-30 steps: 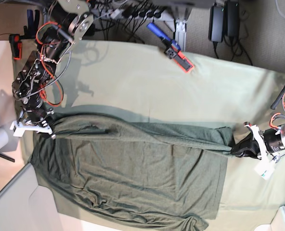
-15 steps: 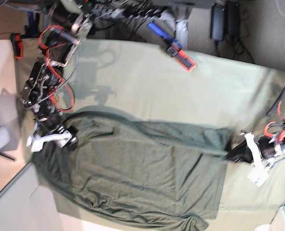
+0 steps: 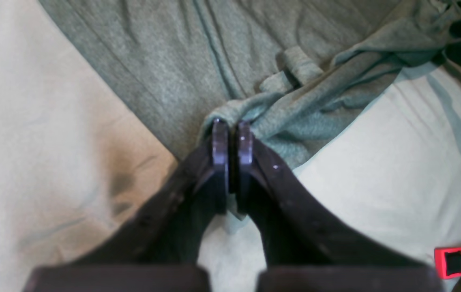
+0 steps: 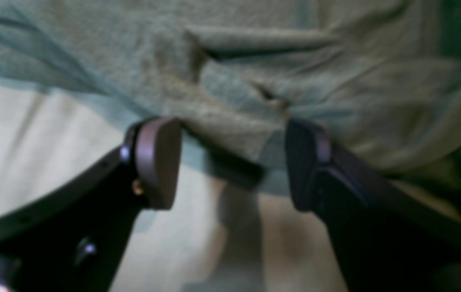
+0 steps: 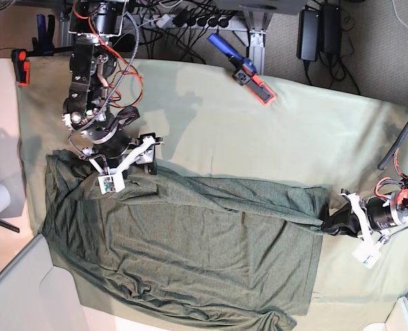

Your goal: Fold the T-shirt properly

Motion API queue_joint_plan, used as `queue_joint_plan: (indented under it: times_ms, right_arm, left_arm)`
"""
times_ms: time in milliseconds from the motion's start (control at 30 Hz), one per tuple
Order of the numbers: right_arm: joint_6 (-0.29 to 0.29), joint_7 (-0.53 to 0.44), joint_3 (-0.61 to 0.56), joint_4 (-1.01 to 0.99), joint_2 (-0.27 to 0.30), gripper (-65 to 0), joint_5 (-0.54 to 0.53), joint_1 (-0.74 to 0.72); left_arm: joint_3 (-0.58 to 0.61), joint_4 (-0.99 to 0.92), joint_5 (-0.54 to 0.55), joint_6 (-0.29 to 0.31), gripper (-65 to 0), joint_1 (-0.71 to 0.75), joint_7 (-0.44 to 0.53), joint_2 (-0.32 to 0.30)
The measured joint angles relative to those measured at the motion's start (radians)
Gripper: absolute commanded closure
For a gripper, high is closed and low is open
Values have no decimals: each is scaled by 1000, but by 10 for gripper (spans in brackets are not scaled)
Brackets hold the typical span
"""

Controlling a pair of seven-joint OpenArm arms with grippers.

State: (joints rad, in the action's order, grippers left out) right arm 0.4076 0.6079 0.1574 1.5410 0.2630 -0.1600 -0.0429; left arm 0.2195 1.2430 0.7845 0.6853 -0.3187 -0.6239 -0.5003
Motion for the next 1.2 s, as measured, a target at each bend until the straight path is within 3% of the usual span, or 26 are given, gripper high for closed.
queue_joint_plan:
  times_ms: [200,267,367,567,933,1200]
  right_arm:
    - [0,-29,-1,0,0,-381,85,-1]
    - [0,-47,-2,-7,0,-270,109,-2]
    - [0,-47,-3,-11,9,0,130,0]
    - [0,-57,-3,-11,31,0,131,-11]
    - [-1,-59,-3,-26,30,0,94,-178]
    - [0,-152,-6,-311,28,0,97,-357]
  left_arm:
    - [0,0,1,0,0,0,0,1]
    - [0,0,1,0,0,0,0,2]
    - [0,0,1,0,0,0,0,2]
    - [0,0,2,0,0,0,0,2]
    - [0,0,1,0,0,17,0,2]
    - [0,0,2,0,0,19,0,2]
